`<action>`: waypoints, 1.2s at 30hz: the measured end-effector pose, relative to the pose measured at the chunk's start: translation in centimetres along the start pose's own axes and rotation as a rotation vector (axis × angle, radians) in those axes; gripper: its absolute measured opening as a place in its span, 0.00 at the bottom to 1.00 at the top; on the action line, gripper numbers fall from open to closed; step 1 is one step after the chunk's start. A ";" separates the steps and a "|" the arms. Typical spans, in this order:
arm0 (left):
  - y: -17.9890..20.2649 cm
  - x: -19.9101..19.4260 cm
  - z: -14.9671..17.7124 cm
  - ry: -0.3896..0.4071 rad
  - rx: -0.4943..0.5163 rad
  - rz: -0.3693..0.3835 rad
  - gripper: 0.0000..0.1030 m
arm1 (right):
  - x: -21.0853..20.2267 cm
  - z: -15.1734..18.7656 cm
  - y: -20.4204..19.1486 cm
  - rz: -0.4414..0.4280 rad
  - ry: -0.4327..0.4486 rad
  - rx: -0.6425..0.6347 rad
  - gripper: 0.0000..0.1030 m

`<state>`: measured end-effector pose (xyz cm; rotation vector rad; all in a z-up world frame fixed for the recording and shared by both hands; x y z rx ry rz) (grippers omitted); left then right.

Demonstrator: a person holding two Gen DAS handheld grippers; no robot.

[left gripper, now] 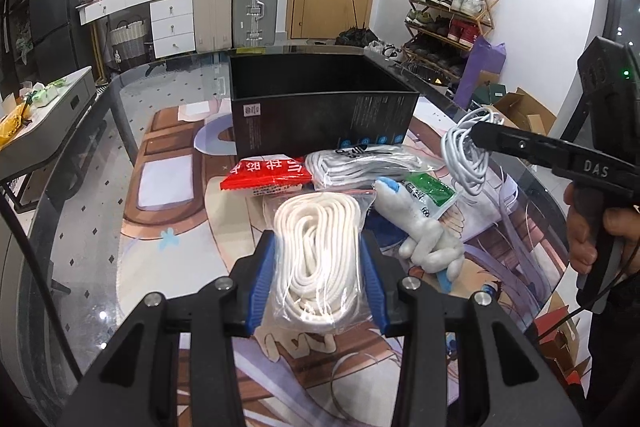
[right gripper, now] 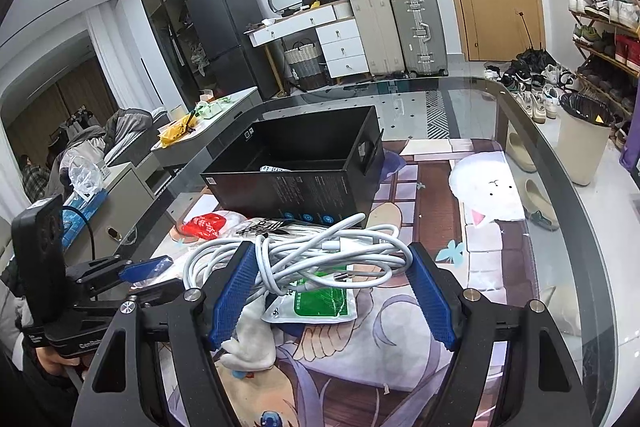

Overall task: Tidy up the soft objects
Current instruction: 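Lift and carry the bagged rope and white cable with both tools over the black box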

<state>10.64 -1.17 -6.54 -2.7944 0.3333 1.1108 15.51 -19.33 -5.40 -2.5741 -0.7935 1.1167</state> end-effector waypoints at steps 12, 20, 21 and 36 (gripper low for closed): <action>-0.8 -2.4 -0.6 0.056 -0.039 -0.019 0.39 | 0.0 -0.2 -0.2 0.010 0.016 0.001 0.74; -1.9 -3.2 -1.6 0.112 -0.083 -0.027 0.39 | -0.3 -0.4 -0.4 0.015 0.039 -0.003 0.74; -2.0 -3.3 -1.7 0.116 -0.087 -0.027 0.39 | -0.3 -0.4 -0.5 0.015 0.041 -0.004 0.74; -2.8 -4.5 -3.5 0.185 -0.094 -0.035 0.39 | -1.3 -1.1 -1.3 0.016 0.065 -0.019 0.74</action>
Point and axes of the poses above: each gripper's, at about its wrist camera, not at the fingertips, and x roughly the way its jaws point, y to its right, z to its underside, the point moved 10 cm from there along x, roughly the way its jaws point, and after that the axes turned 11 degrees about x, right-handed, at the moved point
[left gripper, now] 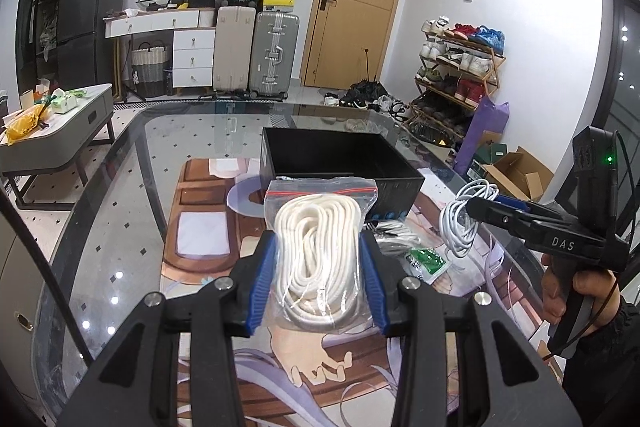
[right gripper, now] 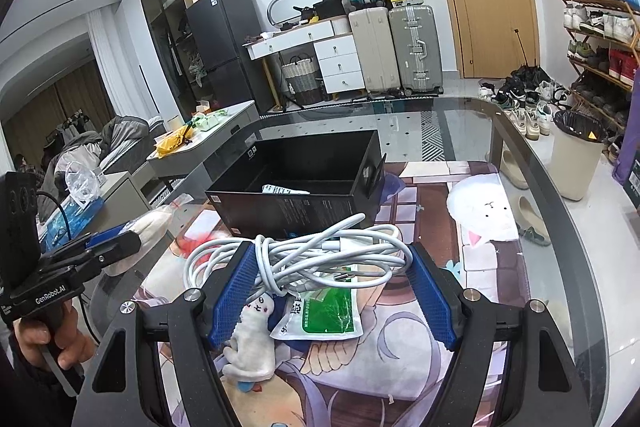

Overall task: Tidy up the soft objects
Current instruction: 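Lift and carry the bagged rope and white cable with both tools over the black box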

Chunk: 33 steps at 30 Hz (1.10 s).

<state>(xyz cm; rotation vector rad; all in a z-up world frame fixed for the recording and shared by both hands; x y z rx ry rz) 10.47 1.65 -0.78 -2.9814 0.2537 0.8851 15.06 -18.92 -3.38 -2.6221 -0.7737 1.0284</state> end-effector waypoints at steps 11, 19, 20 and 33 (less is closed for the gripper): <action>0.2 0.3 -1.6 0.036 0.009 0.002 0.39 | -0.3 -1.6 -1.1 0.004 0.027 -0.031 0.74; 0.2 1.3 -3.6 0.068 0.039 -0.007 0.39 | 0.8 -3.3 -1.7 0.040 0.044 -0.063 0.74; 0.3 1.5 -3.9 0.071 0.044 -0.009 0.39 | 1.0 -3.5 -1.7 0.048 0.045 -0.065 0.74; -0.6 4.6 -6.4 0.071 0.075 -0.030 0.39 | 3.2 -6.4 -2.2 0.105 0.056 -0.118 0.74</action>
Point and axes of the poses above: each gripper's, at about its wrist camera, not at the fingertips, and x roughly the way its jaws point, y to its right, z to its underside, the point moved 10 cm from there along x, roughly the way its jaws point, and after that the axes turned 11 degrees about x, right-handed, at the moved point
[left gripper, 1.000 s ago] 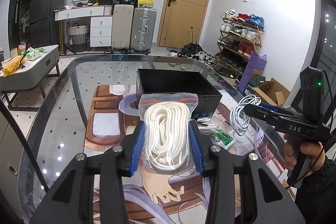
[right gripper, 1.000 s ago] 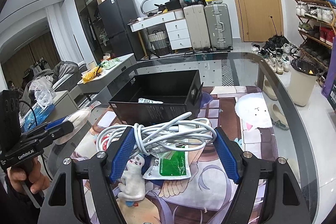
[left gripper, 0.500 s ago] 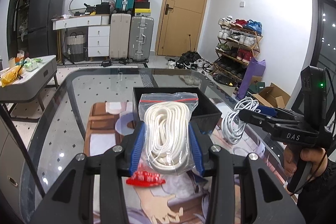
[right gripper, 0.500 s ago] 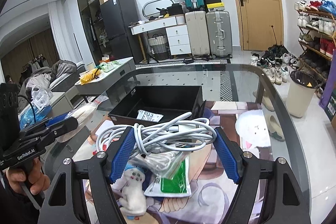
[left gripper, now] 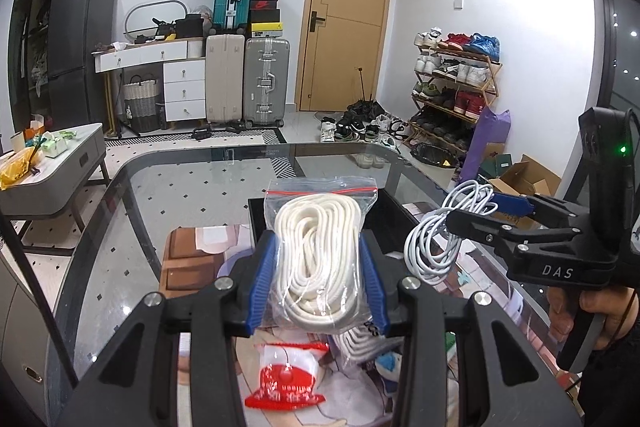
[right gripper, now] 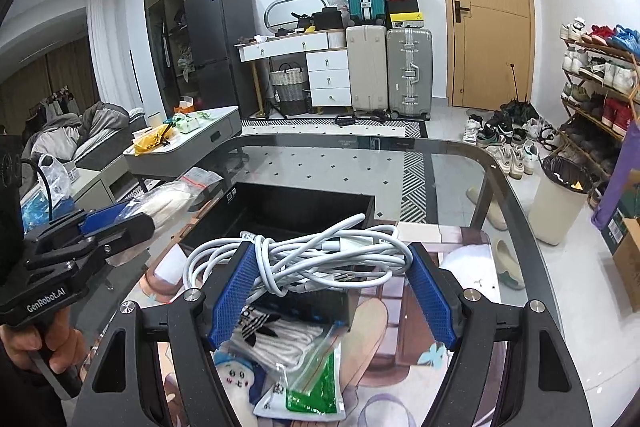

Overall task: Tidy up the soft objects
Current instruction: 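Lift and carry the bagged rope and white cable with both tools over the black box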

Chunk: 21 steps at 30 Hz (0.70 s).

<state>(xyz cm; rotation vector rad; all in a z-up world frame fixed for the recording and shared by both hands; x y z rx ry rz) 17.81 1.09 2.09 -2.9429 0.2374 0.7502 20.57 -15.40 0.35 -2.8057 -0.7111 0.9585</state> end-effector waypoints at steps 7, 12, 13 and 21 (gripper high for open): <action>-0.4 2.0 -0.5 -0.008 -0.007 -0.014 0.39 | 1.5 -1.2 -0.7 0.041 0.005 -0.049 0.74; -0.5 3.4 -1.3 -0.013 -0.014 -0.017 0.39 | 3.3 -1.6 -0.8 0.060 -0.001 -0.069 0.74; -0.6 3.7 -1.4 -0.013 -0.014 -0.019 0.39 | 3.7 -1.6 -0.9 0.069 -0.004 -0.075 0.74; -0.9 6.1 -1.4 -0.034 -0.008 -0.032 0.39 | 6.8 -2.1 -1.6 0.112 -0.021 -0.150 0.74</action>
Point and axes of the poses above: each gripper's, at about its wrist camera, not at the fingertips, and x roughly the way its jaws point, y to its right, z to its underside, the point moved 10 cm from there along x, roughly the way its jaws point, and after that the axes turned 11 degrees about x, right-handed, at the moved point
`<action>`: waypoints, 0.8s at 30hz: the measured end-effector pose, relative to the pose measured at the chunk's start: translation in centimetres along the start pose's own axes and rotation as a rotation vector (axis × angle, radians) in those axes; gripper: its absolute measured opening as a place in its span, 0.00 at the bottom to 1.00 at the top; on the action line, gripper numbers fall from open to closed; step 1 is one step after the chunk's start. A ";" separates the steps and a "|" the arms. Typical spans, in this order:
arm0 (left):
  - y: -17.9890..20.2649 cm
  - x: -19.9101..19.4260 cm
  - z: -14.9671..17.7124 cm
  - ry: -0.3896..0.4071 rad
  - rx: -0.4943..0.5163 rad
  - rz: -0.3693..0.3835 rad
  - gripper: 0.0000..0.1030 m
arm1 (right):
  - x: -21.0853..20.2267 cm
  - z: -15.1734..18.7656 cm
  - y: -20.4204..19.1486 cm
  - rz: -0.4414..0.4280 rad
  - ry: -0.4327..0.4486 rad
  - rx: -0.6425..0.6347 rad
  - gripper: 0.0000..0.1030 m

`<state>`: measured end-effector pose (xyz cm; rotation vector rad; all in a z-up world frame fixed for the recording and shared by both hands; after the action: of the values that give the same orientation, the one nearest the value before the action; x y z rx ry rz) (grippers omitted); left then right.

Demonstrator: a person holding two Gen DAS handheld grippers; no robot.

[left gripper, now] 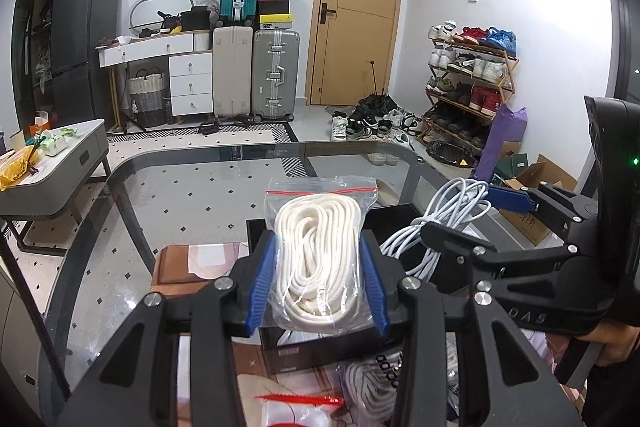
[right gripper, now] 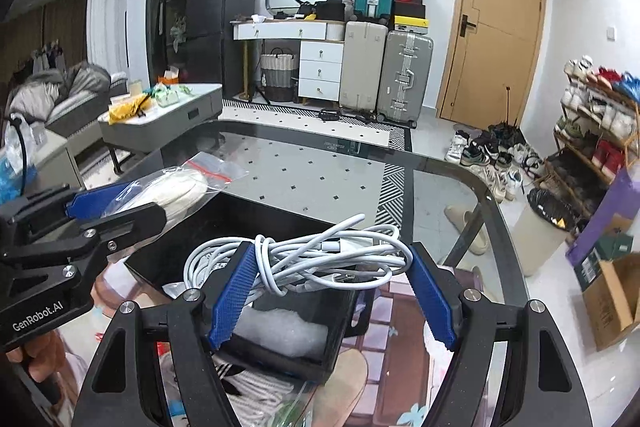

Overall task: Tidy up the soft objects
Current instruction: 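Lift and carry the bagged rope and white cable with both tools over the black box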

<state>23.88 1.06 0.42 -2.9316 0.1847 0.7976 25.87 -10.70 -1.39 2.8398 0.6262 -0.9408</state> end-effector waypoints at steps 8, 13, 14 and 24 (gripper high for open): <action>0.2 2.0 0.4 -0.025 0.012 0.000 0.39 | 3.1 0.4 -1.0 0.001 -0.049 -0.081 0.74; 0.3 3.0 0.6 -0.039 0.017 0.000 0.39 | 4.7 0.5 -1.6 -0.011 -0.080 -0.118 0.74; 0.3 3.1 0.7 -0.041 0.017 0.001 0.39 | 4.8 0.6 -1.9 -0.013 -0.086 -0.125 0.74; 0.7 4.1 1.2 -0.060 0.033 0.012 0.39 | 6.8 1.2 -1.8 -0.044 -0.133 -0.149 0.74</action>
<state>26.63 0.11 -2.74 -2.8749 0.2082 0.8738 29.44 -6.92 -6.27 2.6187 0.7134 -1.0337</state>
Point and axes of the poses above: each gripper's, at about its wrist camera, not at the fingertips, and x roughly the way its jaws point, y to its right, z to its underside, the point moved 10 cm from there along x, roughly the way its jaws point, and after that the axes turned 11 degrees about x, right-handed, at the moved point
